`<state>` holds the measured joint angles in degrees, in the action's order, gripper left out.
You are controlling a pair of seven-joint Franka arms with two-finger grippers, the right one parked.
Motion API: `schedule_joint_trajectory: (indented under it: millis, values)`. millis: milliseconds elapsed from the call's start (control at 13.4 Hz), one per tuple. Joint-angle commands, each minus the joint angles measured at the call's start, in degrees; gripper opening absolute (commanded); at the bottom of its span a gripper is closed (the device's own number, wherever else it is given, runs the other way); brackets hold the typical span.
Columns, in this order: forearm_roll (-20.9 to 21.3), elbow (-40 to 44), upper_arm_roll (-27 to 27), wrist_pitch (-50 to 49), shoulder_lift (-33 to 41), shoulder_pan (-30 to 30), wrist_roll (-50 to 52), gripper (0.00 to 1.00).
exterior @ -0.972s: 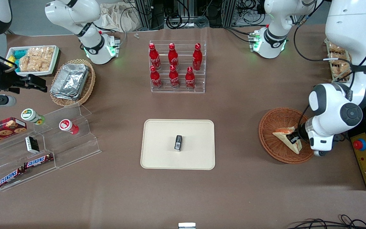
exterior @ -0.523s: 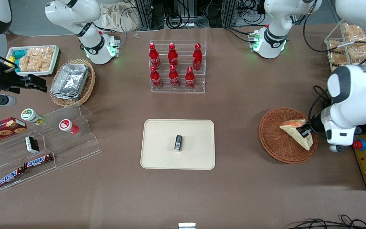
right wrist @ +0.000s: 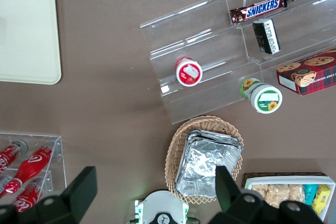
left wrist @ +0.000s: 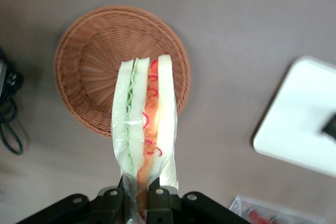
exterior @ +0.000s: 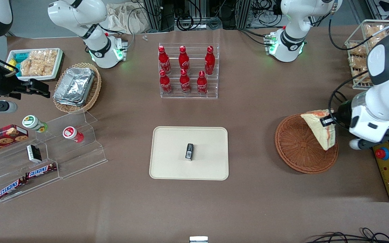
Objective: Place sandwich from basket to tray
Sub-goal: 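Lift the sandwich up out of the basket with the left gripper, then carry the held sandwich over to the white tray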
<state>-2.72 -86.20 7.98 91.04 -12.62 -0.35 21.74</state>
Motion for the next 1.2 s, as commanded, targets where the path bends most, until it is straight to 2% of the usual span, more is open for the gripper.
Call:
schedule_joint_trajectory:
  millis: [0, 150, 374, 523, 1121]
  values:
    - [0.4, 2.3, 3.8, -2.1, -0.1, -0.1, -4.1, 0.0]
    - [1.6, 2.6, 7.6, -2.1, -0.8, -0.4, -3.5, 0.0]
    - [8.4, 2.0, 9.9, -1.3, -3.4, -7.3, 1.5, 0.0]
    - [7.7, 2.6, 10.0, -0.6, -6.4, -10.2, 7.5, 0.0]
    - [8.5, 3.1, 10.8, 22.0, -20.0, -18.3, 7.0, 0.0]
